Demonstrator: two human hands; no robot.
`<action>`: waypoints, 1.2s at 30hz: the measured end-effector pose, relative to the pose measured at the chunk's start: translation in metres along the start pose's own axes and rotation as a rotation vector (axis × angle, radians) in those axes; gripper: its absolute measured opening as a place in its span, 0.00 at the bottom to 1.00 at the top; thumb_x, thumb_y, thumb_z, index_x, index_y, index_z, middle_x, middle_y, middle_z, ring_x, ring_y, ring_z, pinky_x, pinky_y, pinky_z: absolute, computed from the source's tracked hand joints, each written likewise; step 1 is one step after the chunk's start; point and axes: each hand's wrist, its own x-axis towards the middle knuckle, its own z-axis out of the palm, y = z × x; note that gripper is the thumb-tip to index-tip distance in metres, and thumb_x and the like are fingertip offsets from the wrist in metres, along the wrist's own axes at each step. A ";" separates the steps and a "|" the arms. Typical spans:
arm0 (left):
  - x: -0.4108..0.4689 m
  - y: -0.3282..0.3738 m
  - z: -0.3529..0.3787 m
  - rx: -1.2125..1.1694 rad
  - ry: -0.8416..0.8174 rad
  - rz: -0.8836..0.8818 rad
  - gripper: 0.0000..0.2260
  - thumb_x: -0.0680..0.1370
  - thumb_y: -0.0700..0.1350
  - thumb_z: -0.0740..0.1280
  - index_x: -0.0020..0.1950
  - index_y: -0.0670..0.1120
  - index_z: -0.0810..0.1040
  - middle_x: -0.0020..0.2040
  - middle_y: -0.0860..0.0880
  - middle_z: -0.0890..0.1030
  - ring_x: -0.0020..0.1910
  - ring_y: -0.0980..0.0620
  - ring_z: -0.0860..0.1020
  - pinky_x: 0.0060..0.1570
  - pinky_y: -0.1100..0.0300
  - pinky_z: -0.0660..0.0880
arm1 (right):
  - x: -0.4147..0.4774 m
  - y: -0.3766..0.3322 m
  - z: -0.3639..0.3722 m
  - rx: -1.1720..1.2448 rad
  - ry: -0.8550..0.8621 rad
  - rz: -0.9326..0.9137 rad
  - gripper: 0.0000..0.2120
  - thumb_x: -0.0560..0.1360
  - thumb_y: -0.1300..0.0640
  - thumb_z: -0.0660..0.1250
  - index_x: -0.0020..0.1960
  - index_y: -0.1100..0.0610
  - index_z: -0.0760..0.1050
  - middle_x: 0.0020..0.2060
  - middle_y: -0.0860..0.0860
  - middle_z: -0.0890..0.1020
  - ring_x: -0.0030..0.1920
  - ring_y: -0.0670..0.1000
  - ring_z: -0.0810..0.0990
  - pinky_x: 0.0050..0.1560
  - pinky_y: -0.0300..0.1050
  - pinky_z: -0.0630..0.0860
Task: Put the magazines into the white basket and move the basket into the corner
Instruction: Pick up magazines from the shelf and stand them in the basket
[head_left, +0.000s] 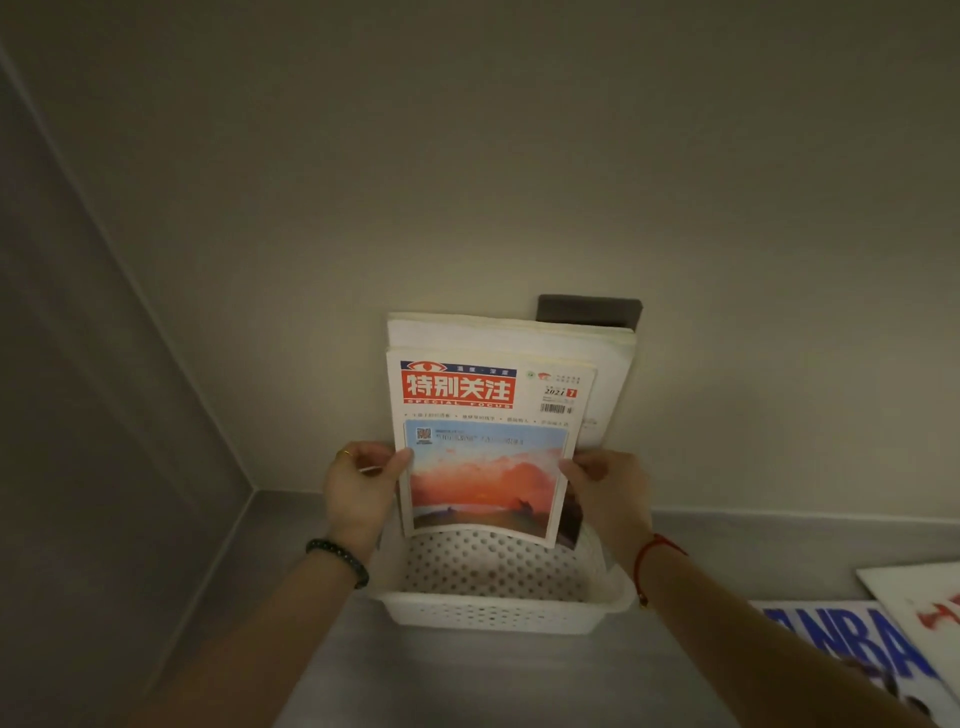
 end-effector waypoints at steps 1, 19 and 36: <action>-0.002 0.001 0.000 0.006 0.005 0.016 0.09 0.71 0.41 0.70 0.45 0.40 0.72 0.44 0.47 0.78 0.44 0.49 0.76 0.35 0.65 0.71 | -0.001 0.000 -0.002 0.010 -0.004 0.000 0.04 0.69 0.57 0.71 0.40 0.57 0.82 0.33 0.49 0.82 0.35 0.50 0.80 0.40 0.38 0.73; -0.188 0.018 0.087 -0.030 -0.453 -0.024 0.09 0.74 0.39 0.67 0.53 0.40 0.73 0.41 0.43 0.75 0.36 0.47 0.76 0.36 0.58 0.75 | -0.091 0.115 -0.203 0.054 -0.090 0.116 0.12 0.70 0.59 0.70 0.52 0.63 0.78 0.37 0.55 0.82 0.34 0.50 0.81 0.35 0.34 0.78; -0.376 -0.022 0.296 0.103 -0.873 -0.407 0.13 0.78 0.51 0.59 0.58 0.45 0.72 0.56 0.44 0.75 0.52 0.48 0.76 0.54 0.54 0.73 | -0.094 0.296 -0.430 -0.430 -0.143 0.238 0.28 0.68 0.54 0.71 0.66 0.54 0.66 0.63 0.54 0.73 0.60 0.53 0.73 0.60 0.46 0.71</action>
